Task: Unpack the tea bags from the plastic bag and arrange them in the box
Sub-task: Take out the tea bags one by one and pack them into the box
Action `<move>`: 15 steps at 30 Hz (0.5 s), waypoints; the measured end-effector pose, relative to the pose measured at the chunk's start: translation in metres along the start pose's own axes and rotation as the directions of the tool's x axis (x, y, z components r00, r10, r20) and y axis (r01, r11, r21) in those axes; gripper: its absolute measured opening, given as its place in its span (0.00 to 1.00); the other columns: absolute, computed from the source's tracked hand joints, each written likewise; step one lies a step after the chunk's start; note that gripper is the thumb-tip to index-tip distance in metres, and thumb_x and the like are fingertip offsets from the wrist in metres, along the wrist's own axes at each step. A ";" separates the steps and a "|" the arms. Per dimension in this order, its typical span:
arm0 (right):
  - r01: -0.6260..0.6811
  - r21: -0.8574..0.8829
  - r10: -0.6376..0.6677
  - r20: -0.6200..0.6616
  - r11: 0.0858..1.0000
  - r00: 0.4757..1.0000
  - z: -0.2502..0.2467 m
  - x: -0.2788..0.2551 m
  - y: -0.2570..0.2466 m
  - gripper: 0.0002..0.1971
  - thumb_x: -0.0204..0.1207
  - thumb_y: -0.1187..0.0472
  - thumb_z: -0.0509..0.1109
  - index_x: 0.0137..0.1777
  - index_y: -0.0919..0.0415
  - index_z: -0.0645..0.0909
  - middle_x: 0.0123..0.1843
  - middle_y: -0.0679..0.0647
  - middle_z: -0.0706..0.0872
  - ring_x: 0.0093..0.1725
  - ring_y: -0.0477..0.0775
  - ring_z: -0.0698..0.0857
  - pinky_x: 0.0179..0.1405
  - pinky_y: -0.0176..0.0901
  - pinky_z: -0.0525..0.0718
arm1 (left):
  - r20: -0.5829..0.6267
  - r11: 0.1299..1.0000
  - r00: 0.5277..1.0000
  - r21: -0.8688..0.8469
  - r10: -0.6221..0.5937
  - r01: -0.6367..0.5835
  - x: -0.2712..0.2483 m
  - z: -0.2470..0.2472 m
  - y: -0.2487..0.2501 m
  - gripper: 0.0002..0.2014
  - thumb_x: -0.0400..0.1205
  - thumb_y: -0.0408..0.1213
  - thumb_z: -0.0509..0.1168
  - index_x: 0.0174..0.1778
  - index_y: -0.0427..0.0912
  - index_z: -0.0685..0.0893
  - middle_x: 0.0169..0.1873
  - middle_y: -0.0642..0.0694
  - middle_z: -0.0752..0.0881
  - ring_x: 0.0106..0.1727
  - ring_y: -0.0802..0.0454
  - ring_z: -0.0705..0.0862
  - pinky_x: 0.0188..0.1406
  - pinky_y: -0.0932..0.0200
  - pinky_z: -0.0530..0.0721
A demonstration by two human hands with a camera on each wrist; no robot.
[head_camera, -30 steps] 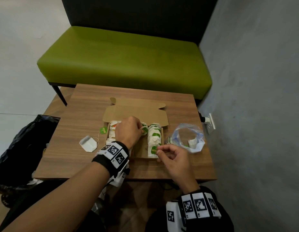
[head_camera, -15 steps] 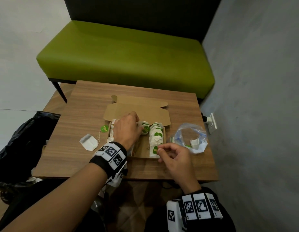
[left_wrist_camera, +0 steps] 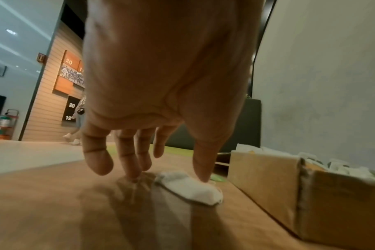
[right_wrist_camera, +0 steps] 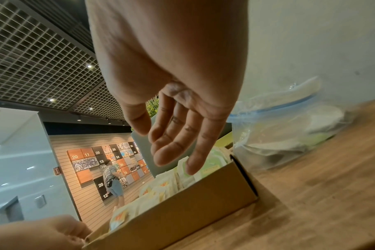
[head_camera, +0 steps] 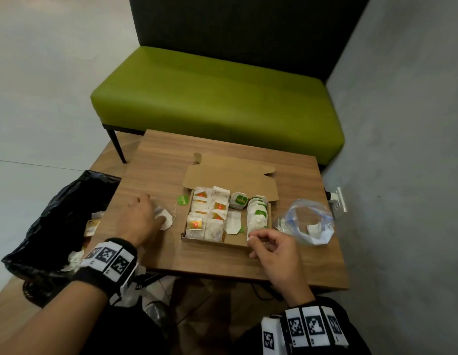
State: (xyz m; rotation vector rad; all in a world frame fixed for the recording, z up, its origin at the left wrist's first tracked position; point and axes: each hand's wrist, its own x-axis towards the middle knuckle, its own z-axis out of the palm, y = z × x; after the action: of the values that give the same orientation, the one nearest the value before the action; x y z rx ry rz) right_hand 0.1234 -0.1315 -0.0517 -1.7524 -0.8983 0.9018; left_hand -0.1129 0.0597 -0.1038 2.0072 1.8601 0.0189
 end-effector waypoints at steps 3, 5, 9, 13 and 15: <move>-0.001 -0.029 0.001 0.019 1.000 1.000 0.003 -0.003 -0.001 0.03 0.77 0.64 0.75 0.48 0.56 0.89 0.44 0.48 0.91 0.34 0.44 0.89 0.36 0.34 0.87 | -0.005 0.999 1.000 0.045 0.010 -0.010 -0.004 0.007 -0.005 0.26 0.76 0.46 0.74 0.67 0.40 0.77 0.65 0.35 0.78 0.65 0.36 0.77 0.64 0.45 0.78; -0.004 -0.044 0.005 0.025 0.999 1.000 0.005 -0.006 -0.001 0.03 0.77 0.64 0.75 0.47 0.54 0.88 0.43 0.48 0.92 0.33 0.42 0.88 0.35 0.33 0.87 | -0.024 0.998 1.000 -0.056 -0.012 0.011 -0.004 0.009 -0.007 0.20 0.74 0.44 0.77 0.59 0.43 0.81 0.59 0.38 0.79 0.62 0.37 0.79 0.60 0.45 0.81; -0.005 -0.065 0.006 0.023 0.998 1.000 0.009 -0.009 -0.001 0.05 0.77 0.63 0.75 0.47 0.52 0.88 0.42 0.49 0.92 0.35 0.45 0.89 0.35 0.35 0.87 | 0.012 0.954 0.999 -0.296 -0.048 0.049 -0.005 0.010 -0.012 0.13 0.71 0.36 0.78 0.38 0.47 0.77 0.41 0.44 0.84 0.47 0.42 0.84 0.44 0.50 0.82; -0.004 -0.088 0.009 0.056 0.996 0.998 0.016 -0.015 -0.006 0.05 0.78 0.62 0.75 0.46 0.50 0.88 0.43 0.50 0.92 0.41 0.54 0.90 0.42 0.48 0.92 | 0.068 0.825 0.996 -0.558 -0.064 0.092 -0.014 0.005 -0.016 0.10 0.78 0.36 0.75 0.47 0.40 0.80 0.39 0.42 0.86 0.41 0.45 0.85 0.36 0.54 0.81; 0.021 -0.102 -0.013 0.085 0.995 0.996 0.021 -0.019 -0.010 0.04 0.77 0.62 0.75 0.48 0.50 0.89 0.43 0.50 0.91 0.41 0.52 0.90 0.44 0.49 0.92 | 0.125 0.694 0.990 -0.707 -0.065 0.135 -0.025 -0.005 -0.012 0.10 0.80 0.28 0.70 0.56 0.39 0.80 0.41 0.40 0.84 0.37 0.47 0.83 0.30 0.57 0.79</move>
State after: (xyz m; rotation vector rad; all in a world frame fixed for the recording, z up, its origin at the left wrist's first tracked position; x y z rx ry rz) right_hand 0.0946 -0.1362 -0.0448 -1.8024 -1.0287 0.9385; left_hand -0.1285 0.0370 -0.0967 1.3255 1.5507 0.5357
